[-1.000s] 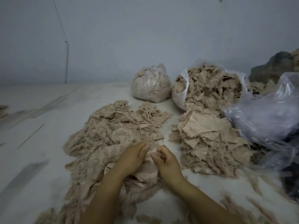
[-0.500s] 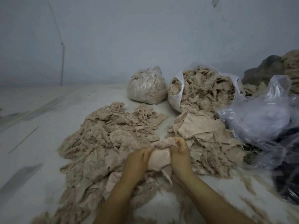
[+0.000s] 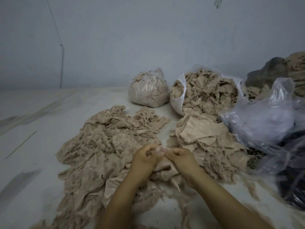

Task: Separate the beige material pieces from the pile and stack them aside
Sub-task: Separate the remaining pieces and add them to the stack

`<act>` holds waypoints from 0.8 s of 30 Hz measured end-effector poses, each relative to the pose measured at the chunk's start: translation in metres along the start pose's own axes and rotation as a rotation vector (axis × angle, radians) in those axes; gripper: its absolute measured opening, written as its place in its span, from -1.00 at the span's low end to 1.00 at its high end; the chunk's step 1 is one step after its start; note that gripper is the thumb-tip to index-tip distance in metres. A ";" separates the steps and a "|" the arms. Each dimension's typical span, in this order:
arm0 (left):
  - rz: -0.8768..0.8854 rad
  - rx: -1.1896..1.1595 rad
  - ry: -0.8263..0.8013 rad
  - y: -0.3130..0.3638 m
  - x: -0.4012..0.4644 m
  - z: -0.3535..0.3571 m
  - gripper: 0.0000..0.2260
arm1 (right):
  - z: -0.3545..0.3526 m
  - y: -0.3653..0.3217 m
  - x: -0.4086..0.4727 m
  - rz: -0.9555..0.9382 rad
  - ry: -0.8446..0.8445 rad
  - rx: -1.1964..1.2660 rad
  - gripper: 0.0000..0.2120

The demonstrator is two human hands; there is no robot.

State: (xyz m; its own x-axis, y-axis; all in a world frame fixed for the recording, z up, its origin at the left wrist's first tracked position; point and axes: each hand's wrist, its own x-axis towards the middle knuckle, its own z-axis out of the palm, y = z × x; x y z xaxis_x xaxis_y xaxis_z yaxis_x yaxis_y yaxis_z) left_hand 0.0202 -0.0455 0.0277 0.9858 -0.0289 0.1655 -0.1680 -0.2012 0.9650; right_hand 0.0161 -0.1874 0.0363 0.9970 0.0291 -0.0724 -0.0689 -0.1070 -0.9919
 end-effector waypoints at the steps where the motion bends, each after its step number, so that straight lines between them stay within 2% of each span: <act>1: -0.049 -0.069 0.081 -0.001 0.001 0.002 -0.91 | -0.002 0.001 -0.002 -0.018 -0.002 -0.008 -0.58; 4: -0.142 -0.166 0.123 -0.002 0.001 0.009 -0.77 | -0.002 0.000 -0.006 -0.050 -0.033 0.002 -0.61; 6: -0.110 -0.137 0.138 0.000 0.001 0.013 -0.75 | 0.001 0.004 -0.007 -0.013 -0.095 0.083 -0.63; 8: -0.082 -0.100 0.225 0.002 0.004 0.013 -0.76 | 0.004 0.009 -0.007 -0.061 -0.061 0.048 -0.71; 11: -0.081 -0.085 0.348 0.007 0.011 0.009 -0.70 | 0.008 0.014 -0.007 -0.155 0.049 -0.059 -0.64; 14: -0.162 -0.107 0.412 0.013 0.020 -0.003 -0.74 | 0.005 0.019 -0.010 -0.187 0.061 -0.037 -0.51; 17: -0.208 -0.181 0.419 0.017 0.028 -0.021 -0.78 | 0.000 0.030 -0.016 -0.187 -0.007 -0.051 -0.54; 21: -0.178 -0.100 0.376 0.022 0.033 -0.029 -0.77 | 0.000 0.035 -0.021 -0.153 -0.192 -0.168 -0.61; 24: -0.237 -0.186 0.449 0.019 0.034 -0.031 -0.76 | -0.004 0.034 -0.018 -0.144 -0.200 -0.145 -0.61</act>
State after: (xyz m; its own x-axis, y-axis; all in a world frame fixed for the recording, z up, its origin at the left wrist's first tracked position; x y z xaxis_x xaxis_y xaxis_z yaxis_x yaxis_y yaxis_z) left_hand 0.0500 -0.0200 0.0582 0.9042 0.4260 -0.0303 0.0209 0.0267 0.9994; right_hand -0.0040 -0.1954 0.0046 0.9681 0.2482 0.0341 0.0928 -0.2286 -0.9691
